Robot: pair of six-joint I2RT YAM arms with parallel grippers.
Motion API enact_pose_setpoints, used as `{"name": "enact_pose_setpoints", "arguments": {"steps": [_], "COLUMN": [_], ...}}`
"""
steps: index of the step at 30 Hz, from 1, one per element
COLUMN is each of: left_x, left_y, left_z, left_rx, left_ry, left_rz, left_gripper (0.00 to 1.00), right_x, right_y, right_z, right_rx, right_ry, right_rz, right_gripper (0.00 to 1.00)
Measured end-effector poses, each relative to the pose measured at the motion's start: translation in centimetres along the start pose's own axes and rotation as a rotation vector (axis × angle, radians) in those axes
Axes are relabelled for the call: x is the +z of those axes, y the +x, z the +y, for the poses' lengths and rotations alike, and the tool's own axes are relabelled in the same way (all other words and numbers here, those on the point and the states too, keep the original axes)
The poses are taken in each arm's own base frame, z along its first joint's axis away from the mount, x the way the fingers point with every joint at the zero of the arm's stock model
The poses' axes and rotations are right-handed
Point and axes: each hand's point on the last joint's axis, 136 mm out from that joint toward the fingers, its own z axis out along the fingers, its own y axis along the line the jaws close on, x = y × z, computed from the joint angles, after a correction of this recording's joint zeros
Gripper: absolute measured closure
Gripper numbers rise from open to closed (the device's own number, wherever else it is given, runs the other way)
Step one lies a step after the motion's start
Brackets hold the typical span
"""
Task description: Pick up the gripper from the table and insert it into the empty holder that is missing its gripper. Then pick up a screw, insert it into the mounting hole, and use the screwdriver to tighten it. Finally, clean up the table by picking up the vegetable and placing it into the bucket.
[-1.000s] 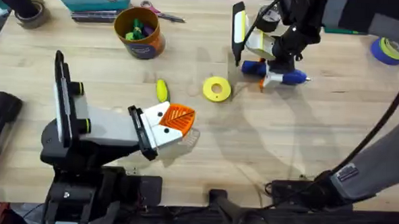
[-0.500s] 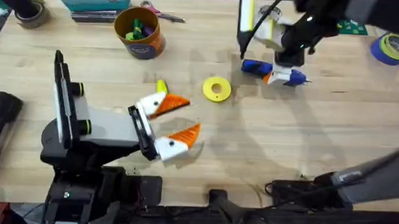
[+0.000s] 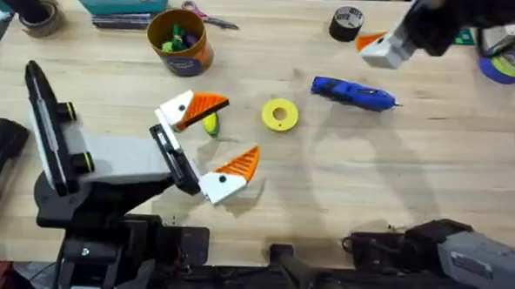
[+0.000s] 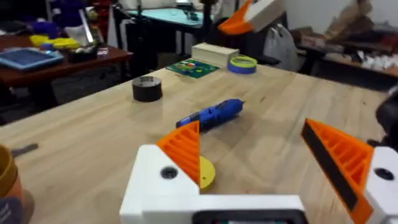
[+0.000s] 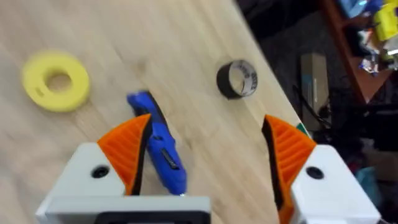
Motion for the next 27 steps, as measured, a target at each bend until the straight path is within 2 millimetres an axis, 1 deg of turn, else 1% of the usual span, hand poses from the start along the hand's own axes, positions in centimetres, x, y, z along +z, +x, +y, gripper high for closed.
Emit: {"name": "enact_pose_setpoints", "arguments": {"steps": [3,5,9,13,16,18,20,24,27], "left_x": [-0.1,-0.3,-0.7,-1.2,-1.7,-2.1,-2.5,-3.3,-3.7], "left_y": [-0.4,-1.6,-4.7,-5.9,-6.5,-6.8,-7.0,-6.9,-6.1], "left_z": [0.8,1.1,2.0,3.5,4.7,5.6,6.4,8.4,9.1], "left_rx": [-0.047,-0.057,-0.103,-0.209,-0.274,-0.303,-0.323,-0.331,-0.344], "left_ry": [-0.054,-0.085,-0.167,-0.271,-0.352,-0.404,-0.458,-0.558,-0.599], "left_rz": [0.013,0.020,0.070,0.194,0.296,0.357,0.409,0.478,0.515], "left_gripper": [0.016,0.015,0.015,0.015,0.016,0.015,0.015,0.015,0.015], "right_x": [-3.4,-5.5,-9.4,-13.2,-15.4,-15.9,-15.5,-13.1,-11.5], "right_y": [-0.9,-0.6,0.4,1.9,2.8,3.6,4.9,7.5,8.6], "right_z": [0.1,0.5,1.5,3.0,3.9,4.6,5.9,8.2,9.3], "right_rx": [0.124,0.230,0.467,0.583,0.634,0.659,0.682,0.706,0.717], "right_ry": [0.037,0.045,0.053,0.060,0.073,0.078,0.070,0.037,0.013], "right_rz": [-0.068,-0.089,-0.127,-0.160,-0.200,-0.218,-0.206,-0.133,-0.079], "right_gripper": [0.005,0.005,0.006,0.006,0.005,0.006,0.005,0.005,0.006]}}
